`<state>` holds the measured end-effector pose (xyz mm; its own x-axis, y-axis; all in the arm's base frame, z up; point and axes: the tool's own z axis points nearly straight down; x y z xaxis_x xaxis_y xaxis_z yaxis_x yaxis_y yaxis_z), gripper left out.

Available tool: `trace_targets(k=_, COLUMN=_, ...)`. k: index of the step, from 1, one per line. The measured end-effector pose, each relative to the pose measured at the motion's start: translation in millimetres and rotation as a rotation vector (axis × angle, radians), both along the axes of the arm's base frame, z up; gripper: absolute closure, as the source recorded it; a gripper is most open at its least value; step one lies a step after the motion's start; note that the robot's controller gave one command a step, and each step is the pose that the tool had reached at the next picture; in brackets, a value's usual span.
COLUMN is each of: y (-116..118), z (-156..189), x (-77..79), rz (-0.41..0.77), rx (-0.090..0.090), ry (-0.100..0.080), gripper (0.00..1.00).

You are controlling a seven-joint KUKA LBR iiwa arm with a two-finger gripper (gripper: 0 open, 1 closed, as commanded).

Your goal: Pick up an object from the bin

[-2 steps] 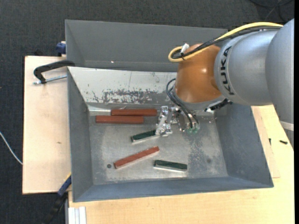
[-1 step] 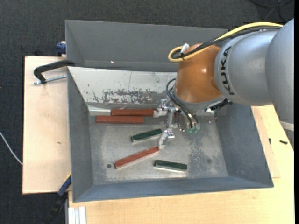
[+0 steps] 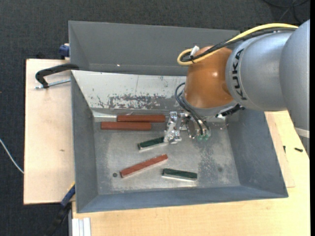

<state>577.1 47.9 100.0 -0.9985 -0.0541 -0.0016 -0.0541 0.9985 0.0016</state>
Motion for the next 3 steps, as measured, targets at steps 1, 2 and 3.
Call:
trace_targets(k=1, y=0.0, z=0.0, x=0.0, rz=0.000, rx=0.000, ry=0.000, gripper=0.00)
trace_targets(k=2, y=0.0, z=0.0, x=0.0, rz=0.000, rx=0.000, ry=0.000, gripper=0.00)
trace_targets(k=3, y=7.3, z=7.2, x=-18.4, rz=0.133, rx=-0.002, ry=0.000, gripper=0.00)
